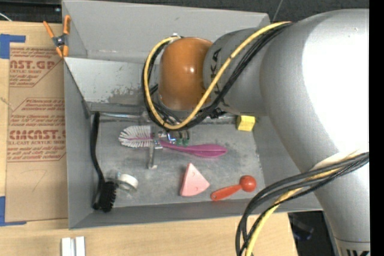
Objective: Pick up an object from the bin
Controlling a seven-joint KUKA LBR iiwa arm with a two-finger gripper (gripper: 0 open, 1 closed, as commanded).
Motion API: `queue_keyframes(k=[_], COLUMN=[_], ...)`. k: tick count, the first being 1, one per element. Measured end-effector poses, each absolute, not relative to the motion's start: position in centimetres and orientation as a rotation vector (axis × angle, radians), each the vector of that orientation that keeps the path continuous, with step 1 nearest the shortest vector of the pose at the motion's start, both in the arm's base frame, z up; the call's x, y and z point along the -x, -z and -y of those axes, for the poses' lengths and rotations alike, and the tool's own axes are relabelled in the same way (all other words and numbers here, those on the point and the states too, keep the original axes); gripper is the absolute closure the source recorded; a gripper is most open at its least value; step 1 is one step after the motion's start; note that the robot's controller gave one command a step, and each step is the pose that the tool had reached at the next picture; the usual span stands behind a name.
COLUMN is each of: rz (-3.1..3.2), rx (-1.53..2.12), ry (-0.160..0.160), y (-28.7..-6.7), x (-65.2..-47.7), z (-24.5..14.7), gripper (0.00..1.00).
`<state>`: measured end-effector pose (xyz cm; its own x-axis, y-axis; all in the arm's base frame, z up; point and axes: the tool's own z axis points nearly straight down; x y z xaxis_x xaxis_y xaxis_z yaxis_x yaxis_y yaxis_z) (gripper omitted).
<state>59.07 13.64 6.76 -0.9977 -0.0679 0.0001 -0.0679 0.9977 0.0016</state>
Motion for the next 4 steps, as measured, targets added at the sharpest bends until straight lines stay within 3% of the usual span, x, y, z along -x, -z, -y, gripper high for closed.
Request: queue_keyframes(k=[1, 2, 3, 4], rz=[3.151, 3.144, 3.151, 3.146], rx=[0.133, -0.069, 0.128, -0.063], ry=[0.012, 0.005, 0.014, 0.008], y=[-6.96, -6.89, -6.94, -6.87], x=[-58.92, -59.05, -58.93, -59.06], z=[-13.77, -13.67, -13.85, -13.78], gripper=[0.0, 0.0, 0.0, 1.0])
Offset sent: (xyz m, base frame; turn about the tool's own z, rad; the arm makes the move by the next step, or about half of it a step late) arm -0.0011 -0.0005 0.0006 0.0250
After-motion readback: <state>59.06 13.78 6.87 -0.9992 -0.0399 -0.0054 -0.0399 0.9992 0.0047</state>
